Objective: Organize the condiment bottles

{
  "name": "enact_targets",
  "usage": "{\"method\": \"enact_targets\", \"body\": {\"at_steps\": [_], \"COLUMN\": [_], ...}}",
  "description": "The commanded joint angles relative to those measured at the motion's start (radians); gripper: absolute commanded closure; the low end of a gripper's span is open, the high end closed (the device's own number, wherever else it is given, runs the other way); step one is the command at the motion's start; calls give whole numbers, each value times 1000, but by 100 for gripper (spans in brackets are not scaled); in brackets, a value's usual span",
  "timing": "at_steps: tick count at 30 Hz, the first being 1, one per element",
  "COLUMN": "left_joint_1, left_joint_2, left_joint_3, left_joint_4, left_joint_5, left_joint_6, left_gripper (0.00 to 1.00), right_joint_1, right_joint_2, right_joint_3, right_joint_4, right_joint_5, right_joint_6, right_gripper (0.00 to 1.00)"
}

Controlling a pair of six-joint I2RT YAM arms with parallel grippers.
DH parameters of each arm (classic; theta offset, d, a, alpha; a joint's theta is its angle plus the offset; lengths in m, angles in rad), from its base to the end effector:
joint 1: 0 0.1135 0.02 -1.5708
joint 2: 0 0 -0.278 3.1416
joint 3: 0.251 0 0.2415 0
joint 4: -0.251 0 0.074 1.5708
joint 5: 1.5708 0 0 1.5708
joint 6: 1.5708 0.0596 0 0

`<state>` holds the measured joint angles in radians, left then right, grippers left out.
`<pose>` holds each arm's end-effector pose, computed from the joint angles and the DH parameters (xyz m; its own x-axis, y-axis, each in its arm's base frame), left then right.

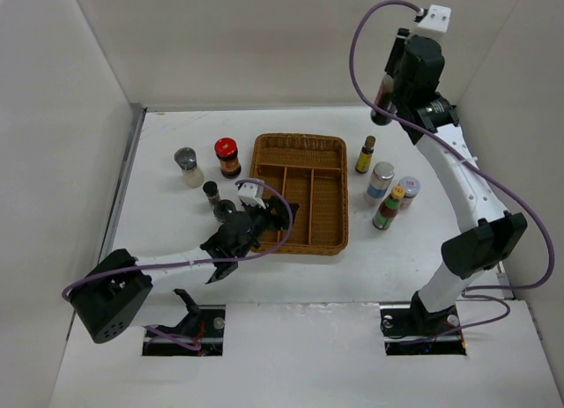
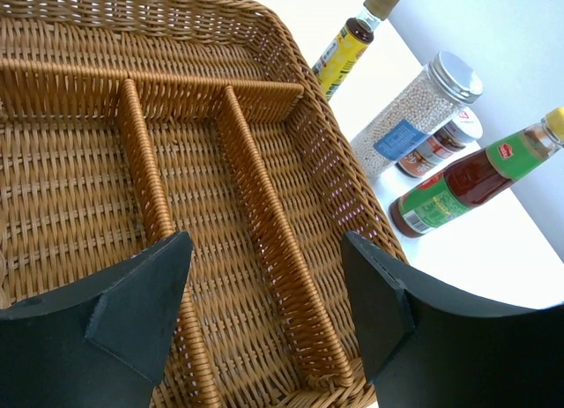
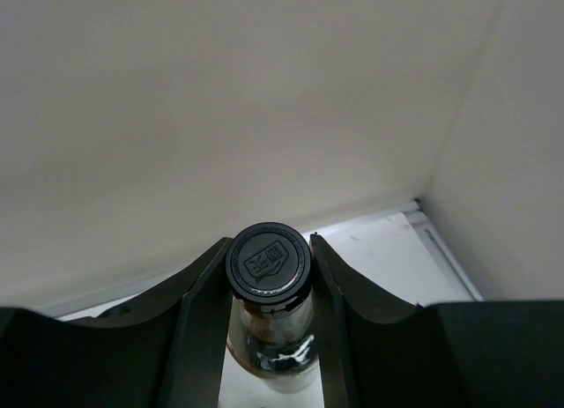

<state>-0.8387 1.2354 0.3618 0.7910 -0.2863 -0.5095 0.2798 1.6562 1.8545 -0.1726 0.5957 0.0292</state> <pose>0.1832 -0.1787 0.2244 -0.3044 -0.3613 -0.8814 0.4318 0.7724 -0.4657 0.3788 0.0741 0.4985 0.0338 0.0348 -0.9988 0.3097 0.9499 0.0436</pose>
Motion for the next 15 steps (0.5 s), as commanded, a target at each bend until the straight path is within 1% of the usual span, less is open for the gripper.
{"method": "enact_targets", "body": {"at_steps": [1,4,8,15], "left_joint_1": [2,5,5,5], "left_joint_2": [-30,-31,-42,-48], "left_joint_3": [-11,-14,-15,-18], "left_joint_4": [70,70,70,70], "left_joint_5": [12,7,12,12], "left_joint_6": [-12,-14,-15,-18], "left_gripper": [33,33,33,33], "right_joint_1": [89,149,210,267], "right_joint_2": [14,45,71,145], "right_joint_3": [143,164,124,74], "right_joint_4": [150,159,180,214], "right_joint_5": [-14,-14,-19,-27], "right_joint_6": [-48,-64,-48,-32], "right_gripper": [89,89,89,89]}}
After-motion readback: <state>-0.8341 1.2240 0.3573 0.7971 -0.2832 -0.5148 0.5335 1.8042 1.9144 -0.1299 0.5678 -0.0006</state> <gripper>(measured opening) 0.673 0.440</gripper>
